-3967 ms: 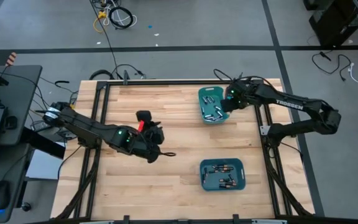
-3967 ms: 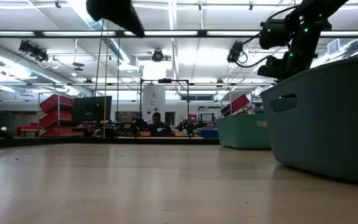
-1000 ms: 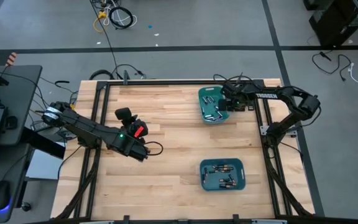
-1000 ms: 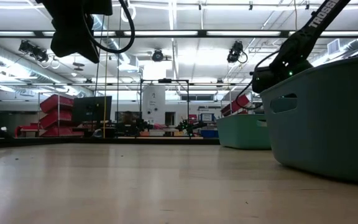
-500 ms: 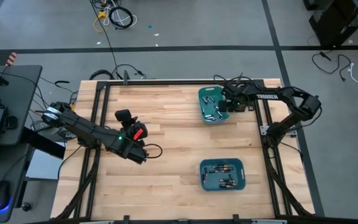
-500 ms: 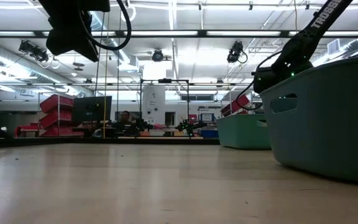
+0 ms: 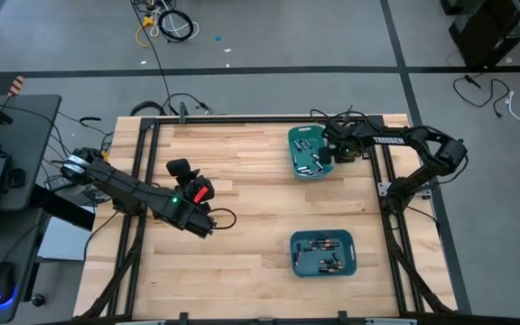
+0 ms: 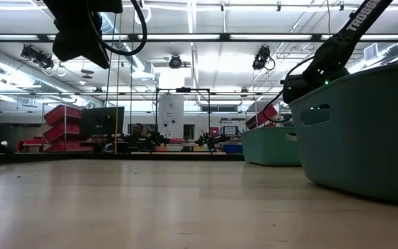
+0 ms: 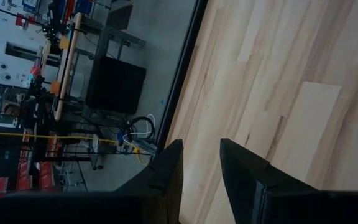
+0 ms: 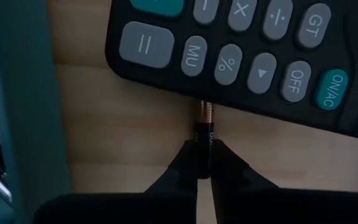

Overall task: Sort batteries
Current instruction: Put the black battery into the blue bin

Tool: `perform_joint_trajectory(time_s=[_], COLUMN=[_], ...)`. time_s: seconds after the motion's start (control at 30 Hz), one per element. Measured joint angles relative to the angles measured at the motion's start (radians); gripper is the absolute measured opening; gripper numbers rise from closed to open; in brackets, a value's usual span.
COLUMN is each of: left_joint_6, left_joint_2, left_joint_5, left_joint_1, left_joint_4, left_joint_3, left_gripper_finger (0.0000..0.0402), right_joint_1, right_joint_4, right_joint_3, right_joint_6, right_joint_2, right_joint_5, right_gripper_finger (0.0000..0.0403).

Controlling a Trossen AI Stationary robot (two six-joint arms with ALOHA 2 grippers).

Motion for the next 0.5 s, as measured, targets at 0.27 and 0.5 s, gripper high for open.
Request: perform_joint_trajectory(time_s=[0.27,0.5], left_joint_6=[-0.002,-0.005], left_joint_2=[0.0,0.0], left_joint_5=[0.0,0.0], left_joint_1=[0.0,0.0], left_joint_4=[0.0,0.005], left_joint_3=[0.0,0.0], left_gripper_finger=[0.0107,0.0107], right_joint_1=[0.008,0.043], right_joint_4=[-0.053,-0.208], right_joint_3=[-0.005,-0.007], right_joint_6=[-0.068,-0.074], right_joint_2=[-0.035,-0.19], right_joint_5=[-0.004,0.034], right_gripper_finger=[0.0007,0.0007])
